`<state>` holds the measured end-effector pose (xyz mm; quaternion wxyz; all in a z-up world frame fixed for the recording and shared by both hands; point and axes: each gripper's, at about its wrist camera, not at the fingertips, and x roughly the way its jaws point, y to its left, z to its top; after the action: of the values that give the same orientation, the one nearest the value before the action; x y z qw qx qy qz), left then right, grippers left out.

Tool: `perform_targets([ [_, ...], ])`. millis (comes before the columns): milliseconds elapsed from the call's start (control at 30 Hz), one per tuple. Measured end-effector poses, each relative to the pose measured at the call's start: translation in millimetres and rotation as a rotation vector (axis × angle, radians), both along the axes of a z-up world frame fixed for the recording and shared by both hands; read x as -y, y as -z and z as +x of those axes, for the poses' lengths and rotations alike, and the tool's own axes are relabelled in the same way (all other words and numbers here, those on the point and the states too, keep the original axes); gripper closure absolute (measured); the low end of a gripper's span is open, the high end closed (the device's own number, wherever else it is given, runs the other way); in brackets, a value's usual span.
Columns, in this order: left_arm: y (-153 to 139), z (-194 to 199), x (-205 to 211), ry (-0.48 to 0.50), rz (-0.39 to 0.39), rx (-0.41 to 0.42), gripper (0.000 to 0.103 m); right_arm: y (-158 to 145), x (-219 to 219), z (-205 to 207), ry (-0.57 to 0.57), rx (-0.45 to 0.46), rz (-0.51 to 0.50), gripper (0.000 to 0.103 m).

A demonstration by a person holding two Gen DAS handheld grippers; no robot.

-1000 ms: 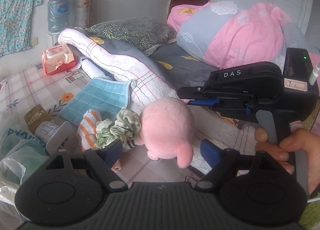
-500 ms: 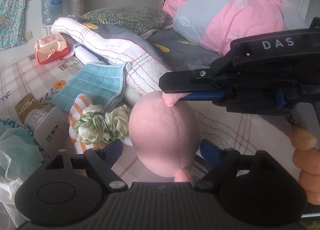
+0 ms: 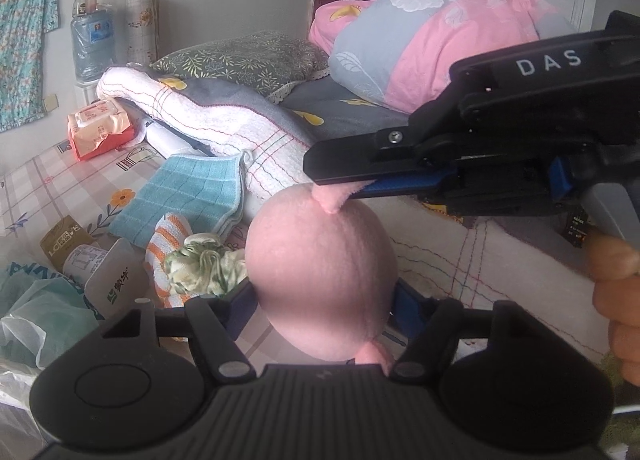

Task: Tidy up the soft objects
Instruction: 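Carry the pink plush toy with the right gripper over the cardboard box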

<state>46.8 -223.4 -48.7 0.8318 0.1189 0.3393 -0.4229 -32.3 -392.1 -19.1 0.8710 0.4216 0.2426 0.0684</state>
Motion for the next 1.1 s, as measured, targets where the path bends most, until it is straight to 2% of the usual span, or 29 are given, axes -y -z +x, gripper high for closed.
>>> perform_targets([
  [300,-47,-8,-41,-0.061,-0.067,0.053,0.031,-54,-37,-1,-0.106,0.118,-0.071,0.094],
  [467,-84,-15,-81,-0.166,-0.076,0.118,0.031,-95,-80,14,-0.229,0.201,-0.104,0.094],
  [667,-121,-13,-149,-0.332,-0.057,0.154,0.031,-131,-150,54,-0.431,0.253,-0.081,0.094],
  [900,-135,1,-240,-0.545,-0.017,0.090,0.031,-145,-266,116,-0.688,0.206,-0.040,0.094],
  [1000,-131,14,-276,-0.607,0.014,0.022,0.031,-138,-313,145,-0.758,0.133,-0.039,0.094],
  [1100,-119,35,-315,-0.626,0.028,-0.092,0.031,-126,-354,169,-0.796,0.042,-0.063,0.094],
])
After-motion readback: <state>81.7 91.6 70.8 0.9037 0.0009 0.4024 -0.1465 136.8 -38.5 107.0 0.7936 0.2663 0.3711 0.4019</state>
